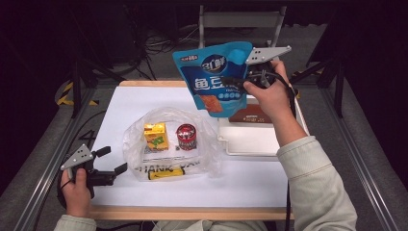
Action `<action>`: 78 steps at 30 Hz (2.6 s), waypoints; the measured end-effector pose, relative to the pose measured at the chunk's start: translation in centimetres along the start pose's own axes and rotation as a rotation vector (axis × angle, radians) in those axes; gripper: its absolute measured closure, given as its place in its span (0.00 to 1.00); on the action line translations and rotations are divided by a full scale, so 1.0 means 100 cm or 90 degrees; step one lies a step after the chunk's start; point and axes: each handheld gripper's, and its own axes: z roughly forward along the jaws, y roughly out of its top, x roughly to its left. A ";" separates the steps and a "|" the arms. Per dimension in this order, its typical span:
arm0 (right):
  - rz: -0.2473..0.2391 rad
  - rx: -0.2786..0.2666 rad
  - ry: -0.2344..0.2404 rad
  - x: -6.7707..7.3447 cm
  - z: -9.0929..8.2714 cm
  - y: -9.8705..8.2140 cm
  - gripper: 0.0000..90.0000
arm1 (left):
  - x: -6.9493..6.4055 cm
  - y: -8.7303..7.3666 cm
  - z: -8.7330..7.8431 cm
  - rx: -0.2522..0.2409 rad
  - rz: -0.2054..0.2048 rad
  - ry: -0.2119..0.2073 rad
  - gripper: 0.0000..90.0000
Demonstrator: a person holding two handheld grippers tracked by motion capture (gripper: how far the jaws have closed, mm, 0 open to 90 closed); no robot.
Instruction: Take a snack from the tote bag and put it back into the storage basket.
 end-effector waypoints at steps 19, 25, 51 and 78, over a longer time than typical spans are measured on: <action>0.034 0.002 -0.045 -0.019 -0.035 -0.022 0.97 | -0.001 0.000 0.001 0.002 0.000 0.000 0.03; 0.047 0.000 -0.056 -0.025 -0.042 -0.031 0.97 | -0.001 0.000 0.001 0.003 -0.001 0.000 0.03; 0.095 0.021 -0.055 -0.035 -0.033 -0.076 0.97 | -0.001 0.000 0.003 0.006 0.000 -0.002 0.03; 0.133 0.022 -0.033 -0.038 -0.011 -0.108 0.98 | -0.001 0.000 0.002 0.007 -0.001 -0.003 0.03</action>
